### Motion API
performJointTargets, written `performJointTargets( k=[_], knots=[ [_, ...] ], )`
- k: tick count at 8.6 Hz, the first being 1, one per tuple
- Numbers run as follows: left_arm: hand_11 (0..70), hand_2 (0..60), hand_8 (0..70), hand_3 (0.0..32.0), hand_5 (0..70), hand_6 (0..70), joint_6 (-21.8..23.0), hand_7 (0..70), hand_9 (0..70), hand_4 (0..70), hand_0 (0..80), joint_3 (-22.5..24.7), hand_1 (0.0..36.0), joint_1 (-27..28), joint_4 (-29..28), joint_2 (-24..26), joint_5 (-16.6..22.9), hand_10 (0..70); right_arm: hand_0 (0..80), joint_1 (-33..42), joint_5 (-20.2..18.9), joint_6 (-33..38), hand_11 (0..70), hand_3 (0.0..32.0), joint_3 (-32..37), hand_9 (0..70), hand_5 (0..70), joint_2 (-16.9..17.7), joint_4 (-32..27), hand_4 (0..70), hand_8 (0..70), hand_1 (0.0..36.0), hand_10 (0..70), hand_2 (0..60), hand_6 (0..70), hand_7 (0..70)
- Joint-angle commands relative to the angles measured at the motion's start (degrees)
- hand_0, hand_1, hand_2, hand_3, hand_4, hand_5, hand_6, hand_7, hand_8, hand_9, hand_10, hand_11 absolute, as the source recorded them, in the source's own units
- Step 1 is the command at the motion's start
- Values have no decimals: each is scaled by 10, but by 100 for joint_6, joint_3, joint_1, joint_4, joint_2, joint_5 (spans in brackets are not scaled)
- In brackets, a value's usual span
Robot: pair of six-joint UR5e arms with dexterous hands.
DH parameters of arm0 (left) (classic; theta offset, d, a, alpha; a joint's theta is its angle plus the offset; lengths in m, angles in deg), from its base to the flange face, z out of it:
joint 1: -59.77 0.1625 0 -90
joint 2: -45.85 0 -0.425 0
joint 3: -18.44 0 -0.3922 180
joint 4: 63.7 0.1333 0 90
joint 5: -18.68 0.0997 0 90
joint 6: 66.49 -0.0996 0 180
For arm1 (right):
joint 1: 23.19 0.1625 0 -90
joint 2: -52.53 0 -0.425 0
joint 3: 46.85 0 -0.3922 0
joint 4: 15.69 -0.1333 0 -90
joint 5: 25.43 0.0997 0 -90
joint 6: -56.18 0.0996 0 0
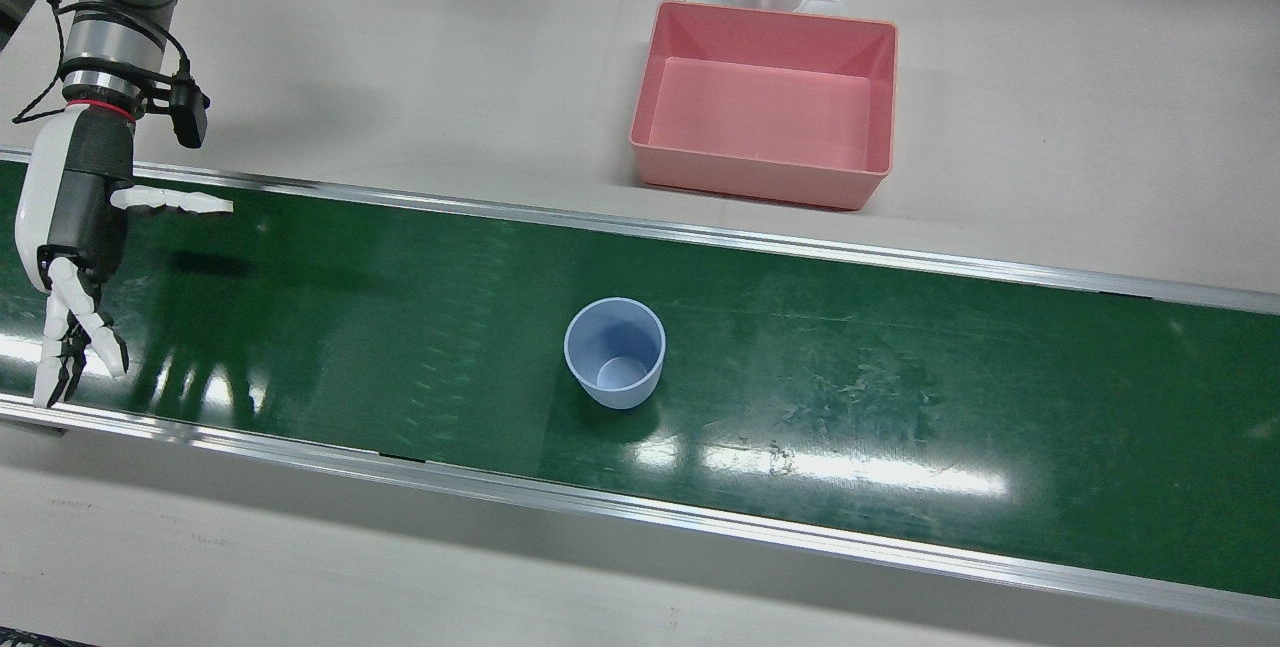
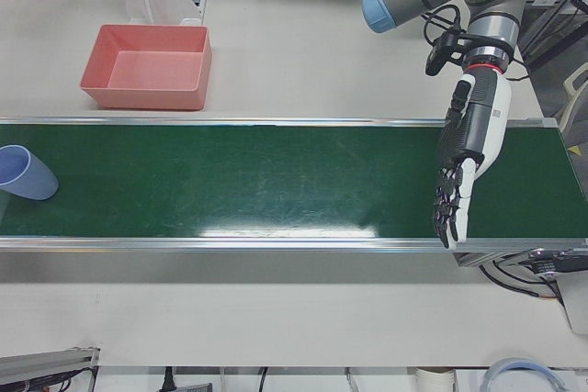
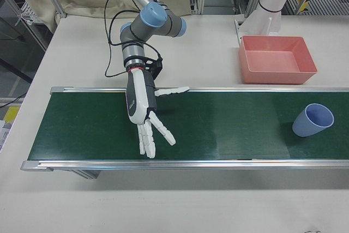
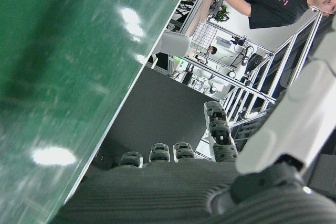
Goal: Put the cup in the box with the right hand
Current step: 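Open the right hand and wait beside the belt for the blue cup, then close the right hand around the light blue cup on the belt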
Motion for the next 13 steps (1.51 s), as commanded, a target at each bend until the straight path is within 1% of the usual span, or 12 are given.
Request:
performJointTargets(
  k=[1, 2, 3, 4, 6, 7, 8, 9, 10, 11, 12, 13],
  knots=[
    [0, 0, 0, 0, 0, 0, 0, 0, 0, 0, 0, -1, 0, 0, -1, 0, 5, 0, 439, -5, 247, -130, 37, 18, 74, 63, 34, -28, -295, 21, 27, 58, 17, 31, 23, 66],
    [0, 0, 0, 0, 0, 0, 0, 0, 0, 0, 0, -1, 0, 0, -1, 0, 5, 0, 402, -101, 273, -139, 38, 22, 109, 63, 35, -37, -296, 10, 27, 95, 18, 162, 23, 65],
    [0, 0, 0, 0, 0, 0, 0, 0, 0, 0, 0, -1, 0, 0, -1, 0, 5, 0, 424, -163, 282, -147, 37, 26, 101, 63, 35, -37, -296, 11, 27, 79, 17, 97, 23, 65],
    [0, 0, 0, 0, 0, 0, 0, 0, 0, 0, 0, -1, 0, 0, -1, 0, 5, 0, 426, -216, 282, -200, 37, 32, 92, 63, 36, -37, -296, 9, 27, 80, 16, 97, 22, 63],
    [0, 0, 0, 0, 0, 0, 0, 0, 0, 0, 0, -1, 0, 0, -1, 0, 5, 0, 430, -269, 282, -218, 37, 28, 101, 65, 36, -37, -296, 11, 29, 83, 16, 100, 23, 69],
    [0, 0, 0, 0, 0, 0, 0, 0, 0, 0, 0, -1, 0, 0, -1, 0, 5, 0, 436, -313, 273, -218, 37, 20, 110, 67, 36, -29, -296, 21, 29, 73, 16, 66, 25, 74],
    [0, 0, 0, 0, 0, 0, 0, 0, 0, 0, 0, -1, 0, 0, -1, 0, 5, 0, 415, -322, 273, -218, 37, 20, 119, 67, 35, -20, -296, 18, 29, 89, 17, 133, 25, 76],
    [0, 0, 0, 0, 0, 0, 0, 0, 0, 0, 0, -1, 0, 0, -1, 0, 5, 0, 414, -331, 273, -218, 38, 18, 119, 70, 35, -20, -296, 22, 30, 90, 17, 136, 26, 81],
    [0, 0, 0, 0, 0, 0, 0, 0, 0, 0, 0, -1, 0, 0, -1, 0, 5, 0, 451, -339, 273, -227, 39, 18, 127, 70, 34, -20, -296, 40, 30, 53, 18, 0, 26, 83],
    [0, 0, 0, 0, 0, 0, 0, 0, 0, 0, 0, -1, 0, -9, -1, 0, 5, 0, 421, -348, 273, -218, 41, 8, 188, 71, 34, -28, -296, 32, 31, 79, 20, 102, 27, 82],
    [0, 0, 0, 0, 0, 0, 0, 0, 0, 0, 0, -1, 0, 0, -1, 0, 5, 0, 421, -348, 273, -209, 41, 10, 198, 72, 35, -28, -296, 31, 32, 80, 20, 103, 27, 80],
    [0, 0, 0, 0, 0, 0, 0, 0, 0, 0, 0, -9, 0, 0, -1, 0, 5, 0, 433, -331, 273, -174, 43, 2, 206, 77, 35, -20, -296, 38, 35, 73, 21, 70, 29, 84]
  ],
)
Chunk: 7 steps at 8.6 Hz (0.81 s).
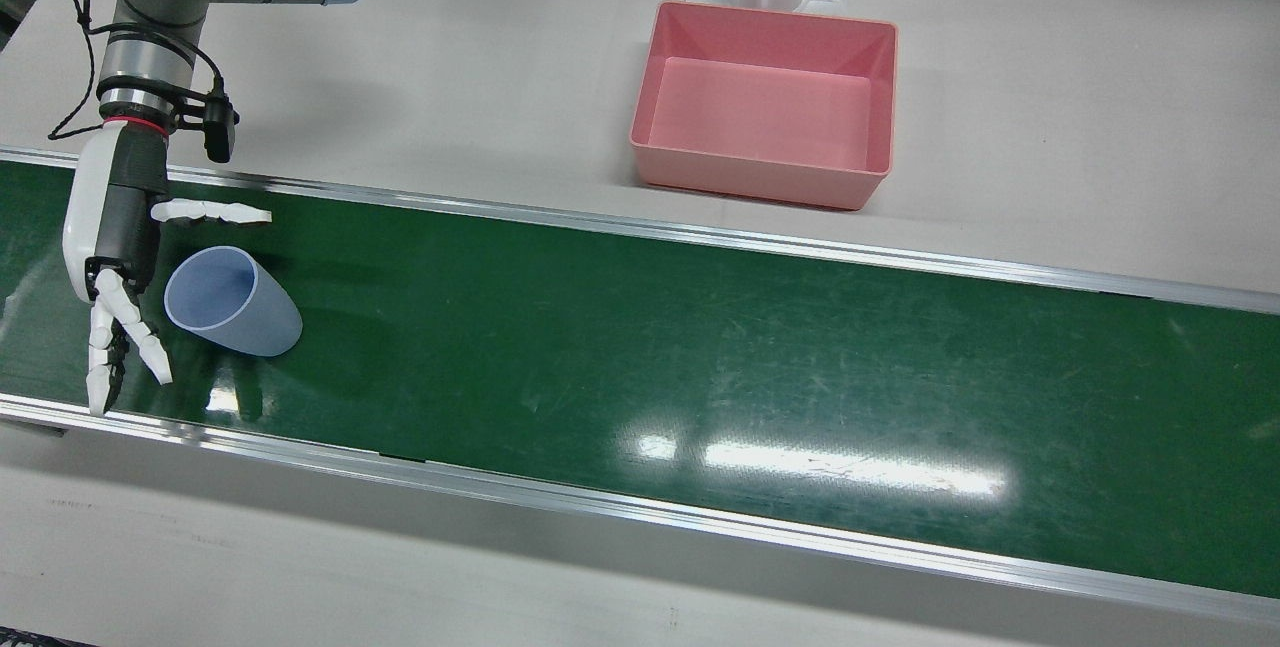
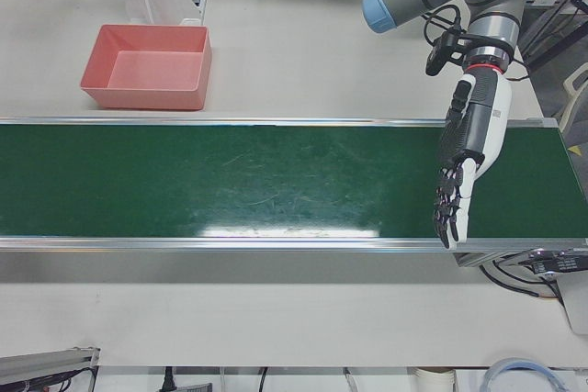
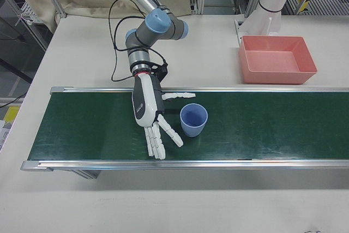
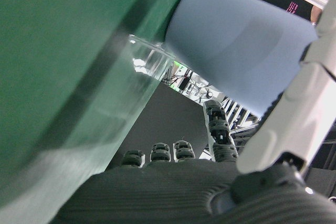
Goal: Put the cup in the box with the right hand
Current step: 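Close the right hand around the light blue cup on the belt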
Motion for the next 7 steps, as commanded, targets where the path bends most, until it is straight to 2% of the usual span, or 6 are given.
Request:
performJointTargets(
  k=[1, 2, 3, 4, 5, 7],
  knots=[
    [0, 0, 0, 0, 0, 0, 0, 0, 0, 0, 0, -9, 0, 3, 0, 0, -9, 0, 456, 81, 9, 60, 49, 0, 36, 80, 35, 23, 0, 75, 36, 60, 25, 6, 35, 95],
    [0, 0, 0, 0, 0, 0, 0, 0, 0, 0, 0, -9, 0, -6, -9, 0, 0, 0, 413, 213, 17, 60, 103, 0, 45, 166, 38, 49, -9, 125, 77, 85, 64, 166, 76, 271],
    [0, 0, 0, 0, 0, 0, 0, 0, 0, 0, 0, -9, 0, 2, -9, 0, 0, 0, 447, 310, 17, 60, 292, 0, 79, 539, 74, 75, -9, 260, 313, 115, 195, 320, 204, 700],
    [0, 0, 0, 0, 0, 0, 0, 0, 0, 0, 0, -9, 0, 3, -9, 0, 0, 0, 443, 372, 17, 60, 476, 0, 115, 700, 138, 75, -9, 418, 509, 356, 324, 600, 312, 700],
    [0, 0, 0, 0, 0, 0, 0, 0, 0, 0, 0, -9, 0, 3, -9, 0, 0, 0, 677, 407, 0, 69, 691, 0, 115, 700, 210, 75, 0, 700, 661, 360, 475, 600, 405, 700],
    [0, 0, 0, 0, 0, 0, 0, 0, 0, 0, 0, -18, 0, 3, -9, 0, -9, 0, 800, 818, -9, 313, 700, 0, -260, 700, 256, 84, 9, 700, 700, 360, 545, 600, 465, 700]
  ],
)
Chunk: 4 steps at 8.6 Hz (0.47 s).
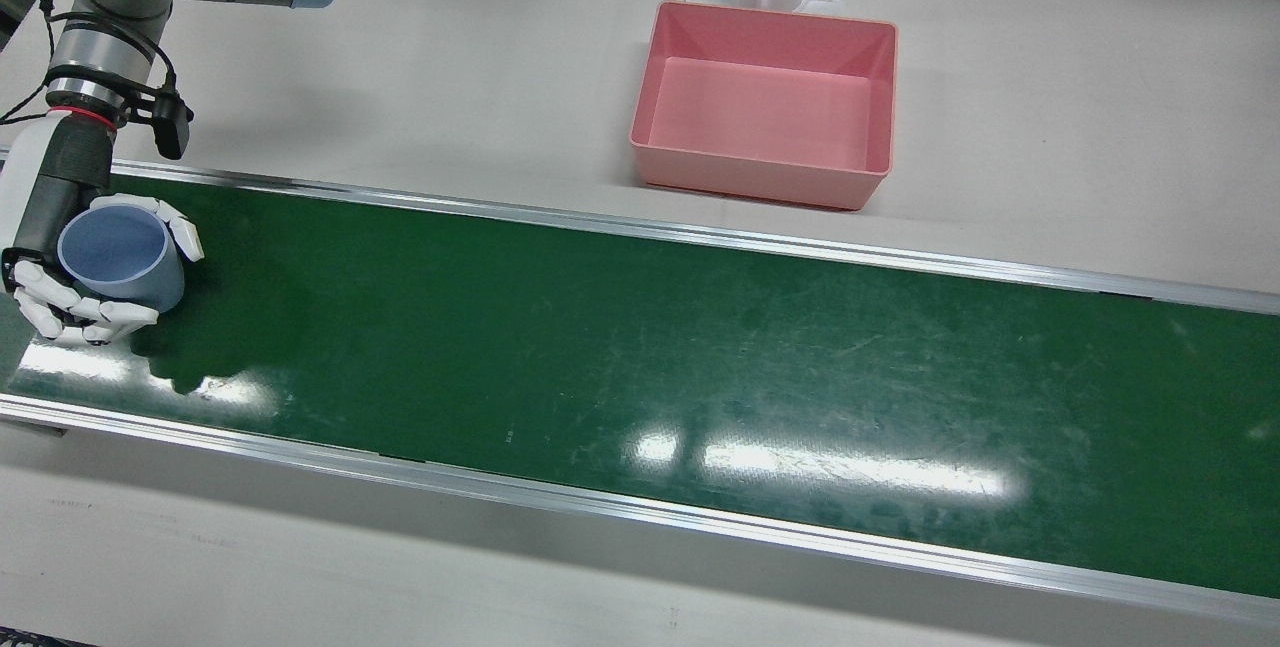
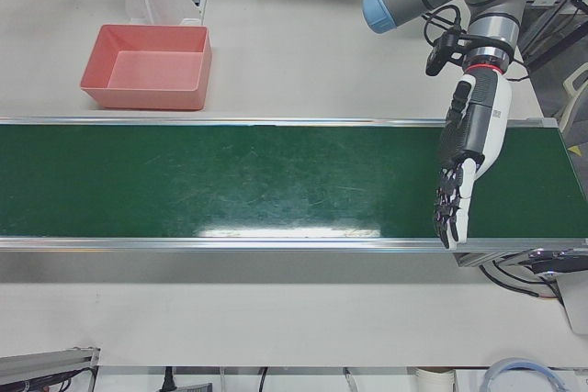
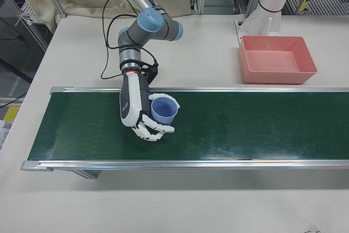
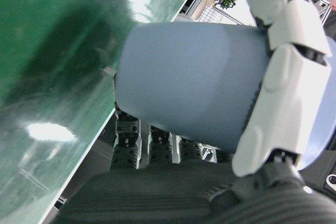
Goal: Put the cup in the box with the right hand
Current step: 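Lift the cup off the belt and carry it toward the pink box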
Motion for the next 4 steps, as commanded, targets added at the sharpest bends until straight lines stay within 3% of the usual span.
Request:
performJointTargets(
  k=[1, 4],
  knots=[
    [0, 0, 0, 0, 0, 0, 0, 0, 0, 0, 0, -5, 0, 0, 0, 0, -6, 0, 800, 424, -24, 289, 700, 0, -761, 700, 250, -9, 55, 690, 700, 360, 505, 600, 450, 700],
    [0, 0, 0, 0, 0, 0, 0, 0, 0, 0, 0, 4, 0, 0, 0, 0, 3, 0, 768, -345, -15, -322, 636, 0, -2096, 700, 215, -80, 222, 687, 670, 360, 434, 600, 420, 700]
  ],
)
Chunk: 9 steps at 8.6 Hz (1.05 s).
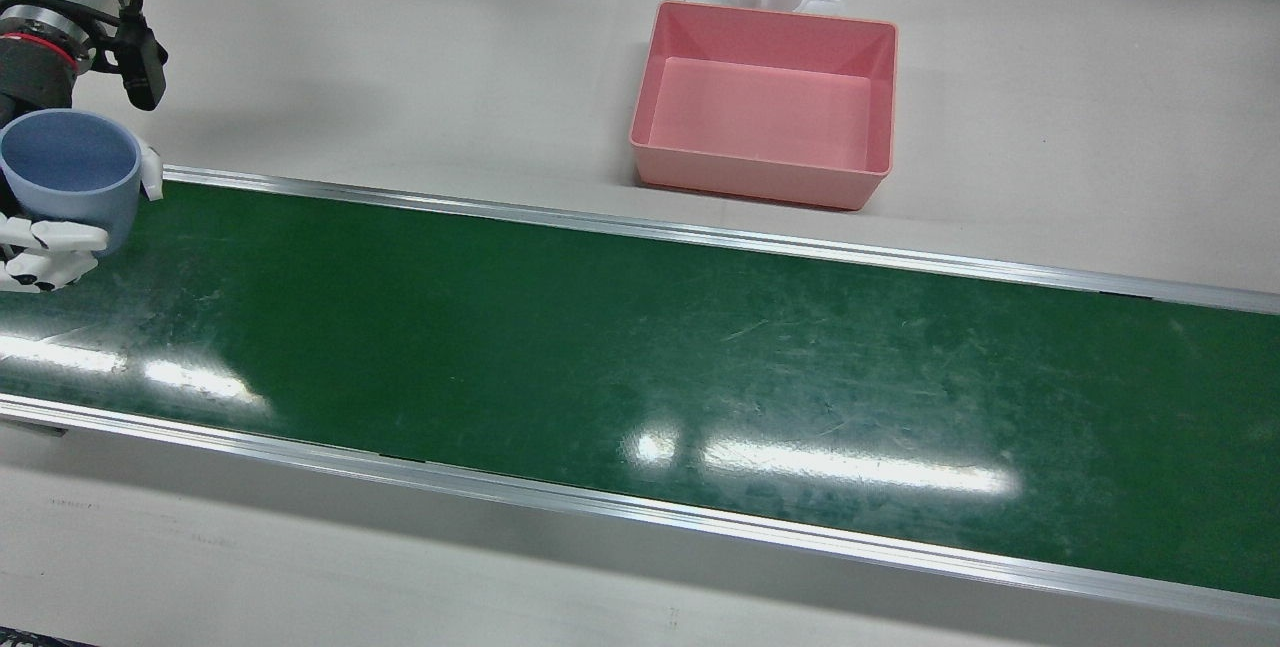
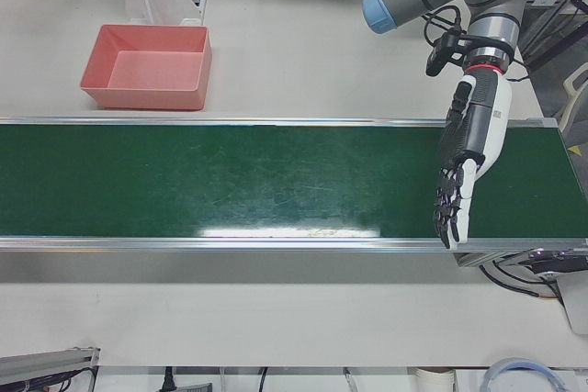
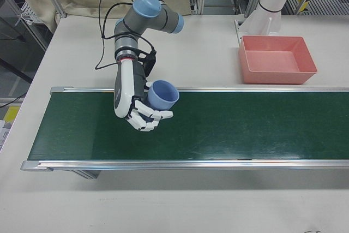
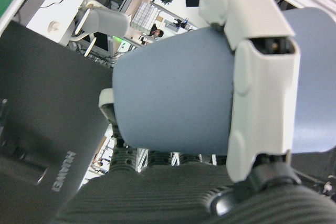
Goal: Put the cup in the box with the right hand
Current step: 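Lift the cup off the belt and carry it toward the pink box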
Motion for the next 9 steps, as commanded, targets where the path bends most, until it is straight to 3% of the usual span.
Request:
performJointTargets(
  k=[1, 2, 3, 4, 5, 8, 9],
  knots=[
    [0, 0, 0, 0, 0, 0, 0, 0, 0, 0, 0, 7, 0, 0, 0, -8, 3, 0, 716, -1162, 34, -830, 627, 0, -1239, 700, 210, -200, 224, 673, 665, 360, 429, 600, 419, 700],
    [0, 0, 0, 0, 0, 0, 0, 0, 0, 0, 0, 7, 0, 0, 9, -9, 3, 0, 733, -1802, 60, -1121, 613, 0, -1355, 700, 207, -523, 373, 700, 656, 360, 419, 600, 415, 700],
    [0, 0, 0, 0, 0, 0, 0, 0, 0, 0, 0, 15, 0, -9, 9, 0, 3, 0, 714, -2505, 374, -1480, 593, 0, -1408, 700, 202, -753, 401, 700, 644, 360, 406, 600, 408, 700],
    [0, 0, 0, 0, 0, 0, 0, 0, 0, 0, 0, 15, 0, -9, 9, 0, 3, 0, 605, -3234, 768, -1867, 583, 0, -1496, 700, 196, -859, 383, 613, 635, 360, 400, 600, 398, 700],
    [0, 0, 0, 0, 0, 0, 0, 0, 0, 0, 0, 15, 0, 0, 18, 0, 3, 0, 613, -3816, 990, -2236, 566, 0, -1505, 700, 185, -1000, 357, 656, 619, 360, 389, 600, 384, 700],
    [0, 0, 0, 0, 0, 0, 0, 0, 0, 0, 0, 15, 0, 0, 9, -8, 3, 0, 597, -4777, 1053, -2801, 535, 0, -1514, 700, 168, -1159, 339, 511, 565, 360, 366, 600, 346, 700],
    [0, 0, 0, 0, 0, 0, 0, 0, 0, 0, 0, 15, 0, 0, 9, 0, 3, 0, 582, -5049, 1053, -3003, 502, 0, -1505, 700, 155, -1238, 313, 431, 533, 340, 342, 600, 324, 700]
  ],
)
